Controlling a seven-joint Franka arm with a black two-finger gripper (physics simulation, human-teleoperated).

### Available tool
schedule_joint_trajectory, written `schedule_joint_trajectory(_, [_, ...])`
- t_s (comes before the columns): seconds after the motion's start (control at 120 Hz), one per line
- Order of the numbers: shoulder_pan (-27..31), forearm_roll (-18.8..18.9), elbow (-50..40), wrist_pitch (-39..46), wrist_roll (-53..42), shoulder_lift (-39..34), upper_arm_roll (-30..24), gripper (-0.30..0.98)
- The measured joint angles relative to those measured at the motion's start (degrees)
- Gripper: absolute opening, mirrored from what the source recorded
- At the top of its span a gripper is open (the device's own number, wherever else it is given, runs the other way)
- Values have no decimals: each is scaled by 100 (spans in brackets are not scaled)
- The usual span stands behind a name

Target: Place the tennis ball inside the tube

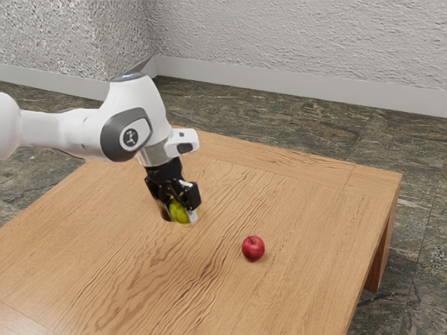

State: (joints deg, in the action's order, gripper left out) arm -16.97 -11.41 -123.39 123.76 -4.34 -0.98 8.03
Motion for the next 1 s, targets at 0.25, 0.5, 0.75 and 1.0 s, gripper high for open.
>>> schedule_joint_trajectory(0.25, [12,359,802,-950,1,-49,516,41])
schedule_joint_trajectory(0.5, [632,780,1591,-1642,-1,40,614,42])
schedule_joint_trajectory(0.75, [760,946,2467,-2010,-4,468,614,42])
schedule_joint_trajectory(1.0, [196,1014,2877,-2129,-12,664,855,42])
